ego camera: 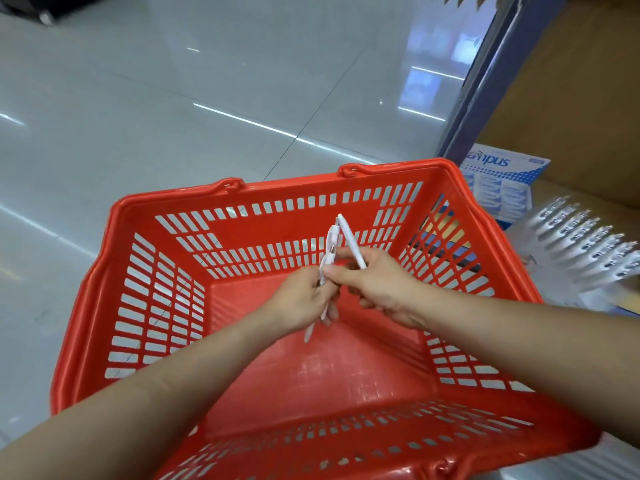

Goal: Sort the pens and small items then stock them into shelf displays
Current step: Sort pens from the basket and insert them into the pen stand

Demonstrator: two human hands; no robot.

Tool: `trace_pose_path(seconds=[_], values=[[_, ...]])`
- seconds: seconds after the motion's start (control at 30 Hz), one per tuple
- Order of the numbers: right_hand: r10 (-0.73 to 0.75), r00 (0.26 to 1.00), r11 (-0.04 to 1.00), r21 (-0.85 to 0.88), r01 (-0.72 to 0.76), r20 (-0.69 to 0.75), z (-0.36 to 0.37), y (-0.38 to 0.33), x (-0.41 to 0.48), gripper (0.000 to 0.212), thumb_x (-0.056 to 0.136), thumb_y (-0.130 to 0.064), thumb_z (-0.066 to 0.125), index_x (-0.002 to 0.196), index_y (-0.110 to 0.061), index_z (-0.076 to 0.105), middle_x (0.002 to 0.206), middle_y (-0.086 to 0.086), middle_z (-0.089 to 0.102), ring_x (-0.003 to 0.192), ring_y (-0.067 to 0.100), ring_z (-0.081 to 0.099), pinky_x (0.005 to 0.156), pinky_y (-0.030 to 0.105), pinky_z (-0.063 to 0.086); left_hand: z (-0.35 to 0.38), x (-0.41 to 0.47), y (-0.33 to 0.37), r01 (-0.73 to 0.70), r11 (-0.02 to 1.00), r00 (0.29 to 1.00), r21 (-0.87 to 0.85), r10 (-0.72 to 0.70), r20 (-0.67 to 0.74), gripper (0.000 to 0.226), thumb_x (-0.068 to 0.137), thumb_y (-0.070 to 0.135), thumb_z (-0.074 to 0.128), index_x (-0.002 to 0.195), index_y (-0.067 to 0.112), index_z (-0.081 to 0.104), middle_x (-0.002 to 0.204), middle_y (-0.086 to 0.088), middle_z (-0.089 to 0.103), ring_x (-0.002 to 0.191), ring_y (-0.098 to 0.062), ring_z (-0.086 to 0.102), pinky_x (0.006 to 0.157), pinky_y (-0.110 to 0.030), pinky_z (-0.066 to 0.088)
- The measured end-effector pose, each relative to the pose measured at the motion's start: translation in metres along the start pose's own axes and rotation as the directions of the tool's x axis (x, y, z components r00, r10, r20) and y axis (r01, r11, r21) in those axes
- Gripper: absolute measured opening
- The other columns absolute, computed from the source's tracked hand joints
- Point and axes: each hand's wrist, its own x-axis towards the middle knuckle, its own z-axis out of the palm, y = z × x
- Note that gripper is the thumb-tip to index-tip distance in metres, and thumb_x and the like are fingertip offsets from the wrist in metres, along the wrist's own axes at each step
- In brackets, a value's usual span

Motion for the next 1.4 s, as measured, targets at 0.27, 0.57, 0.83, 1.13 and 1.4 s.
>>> trace_pose_path(seconds=[0.27, 0.57, 0.83, 1.13, 1.4], values=[[-0.121, 0.992, 0.977, -0.175, 0.124, 0.029, -0.040, -0.040, -0.025, 0.013, 0.091, -0.023, 0.065, 0.081, -0.017, 0.069, 0.061, 0.002, 0.053, 0.052, 0.009, 0.039, 0.039, 0.019, 0.029, -0.005, -0.020, 0.062, -0.103, 0.979, 0.991, -0.178, 0.115, 0.062, 0.014, 0.091, 0.017, 0.061, 0.105, 0.019, 0.059, 0.075, -0.002, 0.065, 0.072, -0.018, 0.068, 0.065, -0.032, 0.058], [-0.152, 0.984, 0.970, -0.180, 0.166, 0.088, -0.110, -0.083, -0.063, 0.021, 0.091, -0.024, 0.064, 0.075, -0.009, 0.065, 0.060, 0.002, 0.045, 0.050, 0.006, 0.038, 0.042, 0.019, 0.025, 0.009, -0.012, 0.146, -0.202, 0.891, 0.978, -0.407, 0.165, -0.126, 0.016, 0.091, 0.018, 0.059, 0.105, 0.011, 0.063, 0.075, -0.011, 0.066, 0.053, -0.014, 0.061, 0.052, -0.023, 0.055], [-0.105, 0.994, 0.950, -0.292, 0.109, 0.026, -0.224, -0.089, -0.115, 0.015, 0.095, -0.030, 0.057, 0.092, -0.017, 0.066, 0.079, 0.000, 0.064, 0.064, 0.005, 0.048, 0.048, 0.020, 0.025, 0.065, 0.016, 0.228, -0.301, 0.896, 0.949, -0.328, 0.248, -0.192, 0.006, 0.092, 0.011, 0.060, 0.086, 0.009, 0.063, 0.073, -0.011, 0.064, 0.059, -0.013, 0.064, 0.059, -0.022, 0.056], [-0.047, 0.997, 0.982, 0.180, 0.057, -0.060, -0.340, -0.001, -0.155, 0.018, 0.077, -0.024, 0.067, 0.087, -0.010, 0.066, 0.077, 0.010, 0.067, 0.051, 0.004, 0.046, 0.034, 0.014, 0.021, 0.136, 0.055, 0.324, -0.387, 0.918, 0.914, -0.082, 0.371, -0.165, 0.006, 0.089, 0.003, 0.062, 0.094, 0.002, 0.059, 0.082, -0.026, 0.069, 0.066, -0.021, 0.070, 0.065, -0.030, 0.058], [0.136, 0.871, 0.941, 0.338, 0.037, -0.473, -0.394, 0.077, -0.152, 0.022, 0.096, -0.028, 0.056, 0.090, -0.012, 0.068, 0.059, 0.001, 0.050, 0.038, 0.006, 0.035, 0.030, 0.016, 0.021, 0.195, 0.098, 0.359, -0.447, 0.782, 0.888, 0.434, 0.445, 0.112, 0.006, 0.080, 0.018, 0.075, 0.082, 0.013, 0.074, 0.065, -0.001, 0.071, 0.062, -0.013, 0.070, 0.065, -0.027, 0.059]])
